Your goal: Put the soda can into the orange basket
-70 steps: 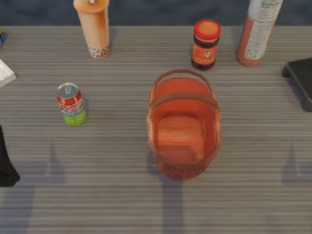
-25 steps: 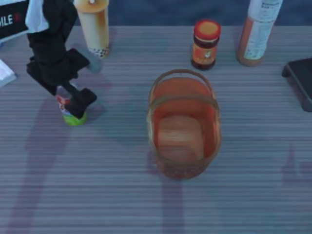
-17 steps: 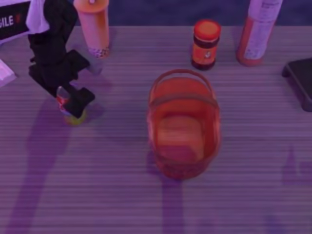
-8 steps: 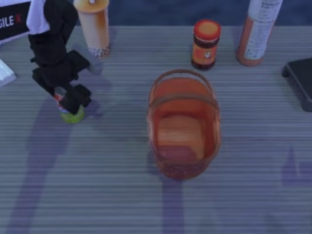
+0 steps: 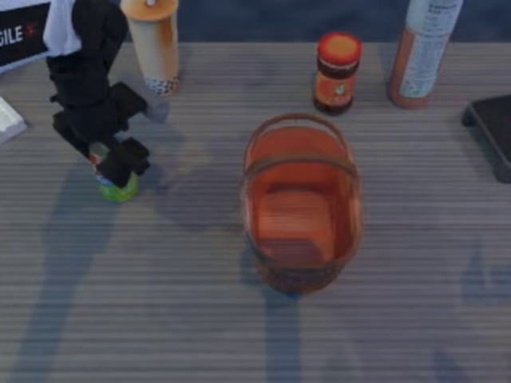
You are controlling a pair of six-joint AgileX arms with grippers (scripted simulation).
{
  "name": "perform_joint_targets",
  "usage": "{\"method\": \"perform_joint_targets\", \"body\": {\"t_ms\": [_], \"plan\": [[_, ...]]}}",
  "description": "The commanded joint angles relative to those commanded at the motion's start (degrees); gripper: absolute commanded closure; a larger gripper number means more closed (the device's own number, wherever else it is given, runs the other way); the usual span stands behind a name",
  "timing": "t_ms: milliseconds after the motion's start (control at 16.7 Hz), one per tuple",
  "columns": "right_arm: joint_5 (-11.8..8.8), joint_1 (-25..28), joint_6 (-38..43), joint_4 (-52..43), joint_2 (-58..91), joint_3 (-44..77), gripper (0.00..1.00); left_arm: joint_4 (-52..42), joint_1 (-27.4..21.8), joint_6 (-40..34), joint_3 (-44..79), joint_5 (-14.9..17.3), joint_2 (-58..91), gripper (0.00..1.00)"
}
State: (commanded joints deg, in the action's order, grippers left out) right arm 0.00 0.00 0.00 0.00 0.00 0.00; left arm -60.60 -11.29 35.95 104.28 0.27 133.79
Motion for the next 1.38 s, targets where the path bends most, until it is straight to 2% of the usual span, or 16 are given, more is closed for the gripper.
{"method": "perform_joint_targets", "body": {"t_ms": [120, 240, 360, 480, 660, 1140, 1380], "plan": [[0.0, 0.0, 0.0, 0.0, 0.0, 0.0, 0.00, 0.0, 0.1, 0.1, 0.0, 0.0, -0.1, 1.00], [0.0, 0.0, 0.0, 0.0, 0.0, 0.0, 0.00, 1.8, -0.2, -0.4, -0.5, 1.5, -0.3, 1.00], [0.0, 0.0, 0.0, 0.0, 0.0, 0.0, 0.00, 6.0, -0.7, -1.7, -1.6, 4.8, -0.7, 1.00], [0.0, 0.0, 0.0, 0.0, 0.0, 0.0, 0.00, 12.6, -1.2, -3.8, -3.2, 9.7, -1.1, 1.00], [0.0, 0.0, 0.0, 0.0, 0.0, 0.0, 0.00, 26.5, -2.2, -8.2, -6.5, 19.3, -1.9, 1.00], [0.0, 0.0, 0.0, 0.0, 0.0, 0.0, 0.00, 73.0, -5.2, -23.4, -19.6, 50.2, -6.3, 1.00], [0.0, 0.0, 0.0, 0.0, 0.0, 0.0, 0.00, 92.0, -6.4, -29.8, -25.5, 63.5, -9.9, 1.00]]}}
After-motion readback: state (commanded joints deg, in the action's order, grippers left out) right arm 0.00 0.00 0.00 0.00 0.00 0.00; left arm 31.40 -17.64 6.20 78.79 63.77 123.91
